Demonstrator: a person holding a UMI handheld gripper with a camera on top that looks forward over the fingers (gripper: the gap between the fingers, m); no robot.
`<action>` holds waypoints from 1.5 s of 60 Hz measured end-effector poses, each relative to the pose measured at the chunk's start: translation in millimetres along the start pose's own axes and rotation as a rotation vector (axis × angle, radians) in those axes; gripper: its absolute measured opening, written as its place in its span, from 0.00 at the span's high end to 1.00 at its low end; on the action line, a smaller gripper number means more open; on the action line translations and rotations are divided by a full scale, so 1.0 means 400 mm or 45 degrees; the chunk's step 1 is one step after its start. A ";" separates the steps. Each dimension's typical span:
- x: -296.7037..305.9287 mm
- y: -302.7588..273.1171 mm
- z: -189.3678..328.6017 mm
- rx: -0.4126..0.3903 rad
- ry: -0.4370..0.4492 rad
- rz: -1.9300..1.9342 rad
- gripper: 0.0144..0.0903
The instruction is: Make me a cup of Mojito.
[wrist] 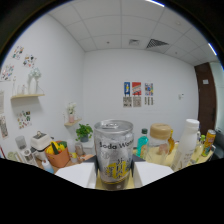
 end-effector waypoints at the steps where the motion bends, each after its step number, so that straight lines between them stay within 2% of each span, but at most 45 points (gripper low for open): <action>1: 0.000 -0.006 -0.006 0.008 0.002 0.002 0.51; 12: 0.016 -0.039 -0.098 0.046 -0.006 0.036 0.51; 22: 0.064 0.011 -0.190 0.023 0.020 0.063 0.51; 33: 0.148 0.162 -0.255 -0.045 0.056 0.102 0.52; 47: 0.231 0.398 -0.262 -0.141 0.049 0.154 0.51; 65: 0.252 0.566 -0.249 -0.227 -0.094 0.590 0.51; 90: 0.274 0.549 -0.211 -0.218 -0.265 1.660 0.52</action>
